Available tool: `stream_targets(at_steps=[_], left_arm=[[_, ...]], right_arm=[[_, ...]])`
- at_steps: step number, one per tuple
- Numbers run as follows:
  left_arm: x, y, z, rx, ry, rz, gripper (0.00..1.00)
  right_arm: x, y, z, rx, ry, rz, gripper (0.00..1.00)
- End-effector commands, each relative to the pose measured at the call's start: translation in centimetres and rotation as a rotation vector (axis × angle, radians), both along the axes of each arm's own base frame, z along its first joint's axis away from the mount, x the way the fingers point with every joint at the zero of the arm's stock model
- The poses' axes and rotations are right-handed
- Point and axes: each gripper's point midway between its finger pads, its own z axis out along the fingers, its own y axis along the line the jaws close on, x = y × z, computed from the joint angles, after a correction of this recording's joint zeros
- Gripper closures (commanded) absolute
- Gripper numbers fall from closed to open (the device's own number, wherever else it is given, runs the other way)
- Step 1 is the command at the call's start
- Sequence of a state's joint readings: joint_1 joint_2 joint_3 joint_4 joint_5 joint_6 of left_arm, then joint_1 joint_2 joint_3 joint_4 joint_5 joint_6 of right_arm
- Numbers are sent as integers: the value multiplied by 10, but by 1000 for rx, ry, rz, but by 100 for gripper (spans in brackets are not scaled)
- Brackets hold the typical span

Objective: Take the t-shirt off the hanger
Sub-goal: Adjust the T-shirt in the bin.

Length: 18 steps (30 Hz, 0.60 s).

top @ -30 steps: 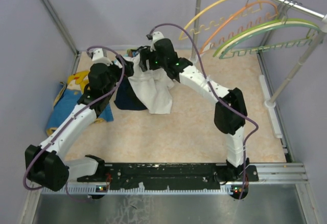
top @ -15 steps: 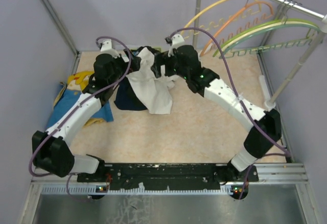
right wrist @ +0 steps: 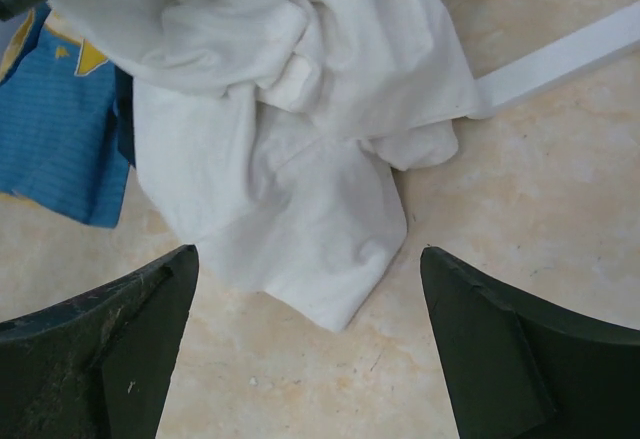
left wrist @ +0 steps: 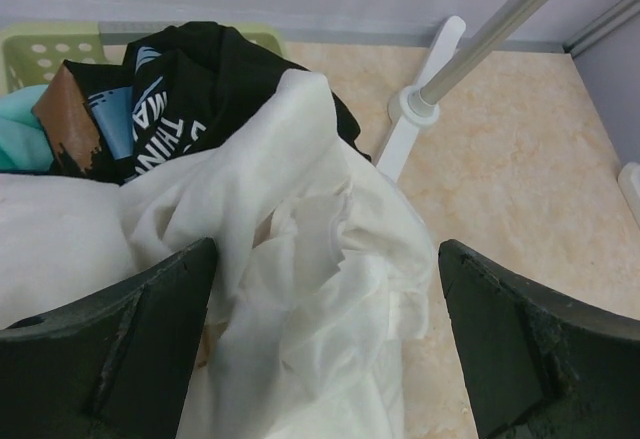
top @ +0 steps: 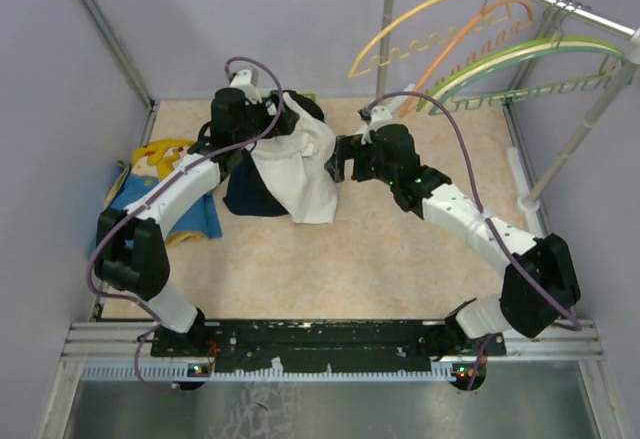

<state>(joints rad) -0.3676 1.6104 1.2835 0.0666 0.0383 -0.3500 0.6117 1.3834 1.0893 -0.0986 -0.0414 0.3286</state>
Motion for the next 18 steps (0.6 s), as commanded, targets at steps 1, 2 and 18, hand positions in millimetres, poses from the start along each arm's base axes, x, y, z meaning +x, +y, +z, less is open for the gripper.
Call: stream_targets(at_steps=[1, 2, 18], left_arm=[[15, -8, -9, 12, 10, -30, 3], [19, -7, -19, 25, 24, -18, 3], [22, 56, -160, 183, 374, 257, 2]], right_arm=[[24, 4, 17, 153, -40, -7, 7], [27, 5, 15, 163, -35, -12, 7], [32, 19, -29, 178, 48, 15, 5]])
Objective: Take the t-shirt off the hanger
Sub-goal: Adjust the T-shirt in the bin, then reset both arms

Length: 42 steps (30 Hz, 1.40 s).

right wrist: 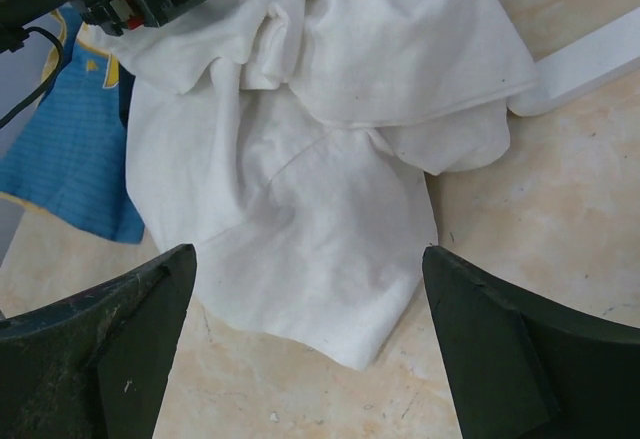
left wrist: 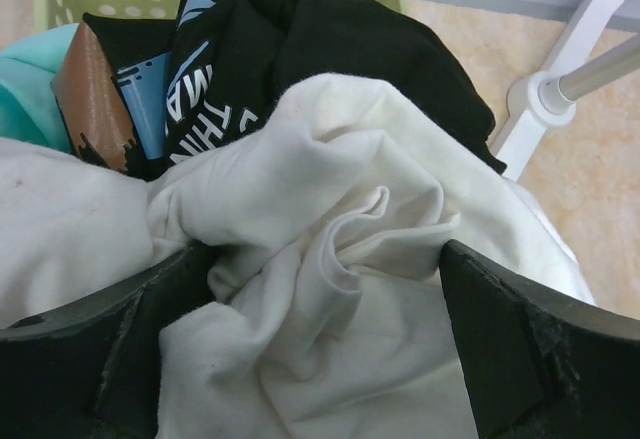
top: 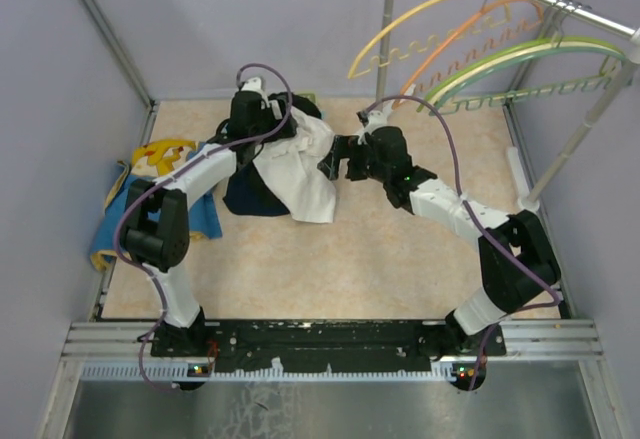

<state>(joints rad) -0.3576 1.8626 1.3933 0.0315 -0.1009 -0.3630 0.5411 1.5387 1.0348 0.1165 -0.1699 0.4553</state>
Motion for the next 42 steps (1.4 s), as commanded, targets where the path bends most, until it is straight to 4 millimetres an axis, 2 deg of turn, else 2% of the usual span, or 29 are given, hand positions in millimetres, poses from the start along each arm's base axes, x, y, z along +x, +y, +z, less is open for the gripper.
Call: stream_targets(at_steps=[1, 4, 6, 8, 11, 13, 18, 20, 23, 25, 31, 33, 35, 37, 38, 42], left_arm=[[-29, 48, -80, 80, 238, 128, 2], [-38, 56, -89, 56, 268, 146, 2], [-41, 61, -86, 49, 268, 160, 2], [-43, 65, -78, 46, 255, 175, 2], [-44, 65, -53, 25, 199, 180, 2], [-42, 60, -25, -16, 120, 150, 2], [-36, 36, 78, -137, -171, 11, 1], [-37, 30, 113, -161, -258, -30, 1], [-40, 25, 153, -185, -331, -68, 1], [-47, 25, 169, -197, -355, -81, 0], [-83, 30, 205, -235, -451, -109, 0], [-104, 31, 215, -254, -500, -140, 0], [-134, 30, 228, -265, -570, -204, 0], [-156, 37, 224, -268, -593, -199, 0], [-163, 44, 216, -270, -588, -172, 0], [-191, 70, 198, -244, -574, -72, 0]], right_arm=[[3, 5, 16, 47, -53, 8, 5], [2, 4, 17, 47, -55, 6, 5], [2, 4, 20, 49, -59, 6, 5], [0, 3, 24, 53, -67, 6, 5], [-4, -3, 37, 59, -95, -7, 4], [-7, -8, 48, 60, -120, -20, 4], [-20, -24, 83, 76, -198, -49, 4], [-26, -30, 95, 79, -224, -56, 4], [-33, -39, 112, 69, -262, -66, 3], [-37, -43, 118, 54, -268, -68, 3], [-49, -51, 126, 53, -310, -60, 3], [-55, -56, 132, 61, -348, -65, 1], [-63, -68, 141, 68, -400, -94, 1], [-69, -83, 141, 77, -406, -160, 1], [-73, -92, 141, 85, -405, -195, 1], [-90, -117, 124, 112, -396, -286, 1]])
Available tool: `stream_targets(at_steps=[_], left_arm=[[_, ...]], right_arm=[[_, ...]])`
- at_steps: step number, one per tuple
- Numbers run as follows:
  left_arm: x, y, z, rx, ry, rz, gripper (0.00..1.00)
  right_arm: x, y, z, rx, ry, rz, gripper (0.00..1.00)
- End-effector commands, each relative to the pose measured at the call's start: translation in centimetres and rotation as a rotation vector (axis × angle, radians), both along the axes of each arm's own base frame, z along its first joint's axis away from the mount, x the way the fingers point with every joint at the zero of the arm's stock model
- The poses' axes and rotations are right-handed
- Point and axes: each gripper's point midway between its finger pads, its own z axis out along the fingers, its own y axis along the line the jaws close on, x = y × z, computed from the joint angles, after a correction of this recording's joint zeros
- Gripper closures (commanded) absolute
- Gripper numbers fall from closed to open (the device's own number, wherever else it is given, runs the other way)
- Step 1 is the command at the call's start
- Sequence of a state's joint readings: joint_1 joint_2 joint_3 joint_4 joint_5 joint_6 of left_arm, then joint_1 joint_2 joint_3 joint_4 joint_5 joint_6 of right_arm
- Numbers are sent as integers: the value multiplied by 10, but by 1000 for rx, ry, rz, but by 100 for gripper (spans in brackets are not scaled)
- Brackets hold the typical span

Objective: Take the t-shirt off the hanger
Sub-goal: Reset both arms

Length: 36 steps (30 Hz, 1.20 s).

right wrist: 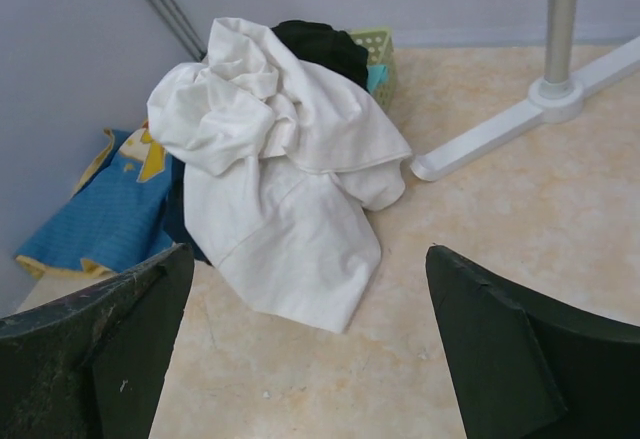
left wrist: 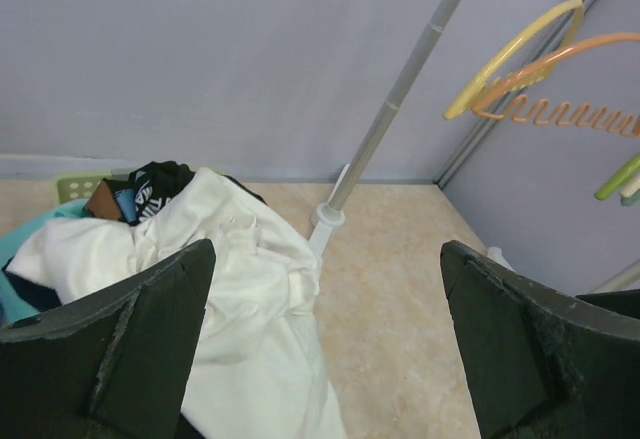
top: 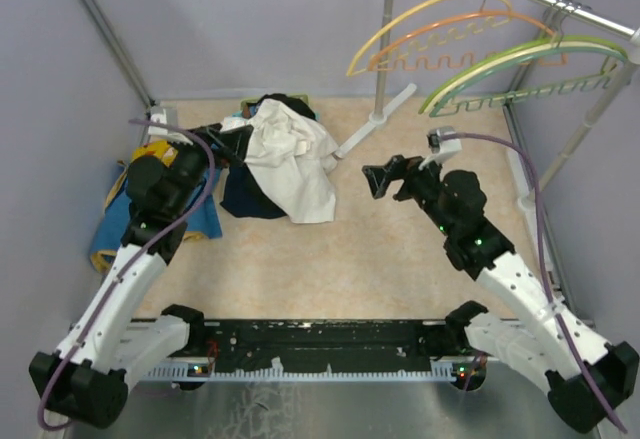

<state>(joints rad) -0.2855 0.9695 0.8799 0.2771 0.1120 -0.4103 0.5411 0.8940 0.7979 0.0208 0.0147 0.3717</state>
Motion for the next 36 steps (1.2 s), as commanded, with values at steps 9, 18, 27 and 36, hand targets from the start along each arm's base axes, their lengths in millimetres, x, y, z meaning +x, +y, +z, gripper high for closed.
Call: stream_targets(at_steps=[9, 18, 27, 36], left_arm=[[-56, 37, -51, 1, 72, 113, 0], [-72, 55, -72, -37, 53, 182, 0], [-71, 52, -75, -18, 61, 167, 0], [-73, 51, -72, -34, 54, 160, 0]], right_arm=[[-35, -42, -13, 102, -19, -124, 1], [-47, -48, -6, 137, -93, -116, 1], [-47, -50, -23, 112, -64, -121, 1], [-51, -51, -18, 114, -82, -115, 1]])
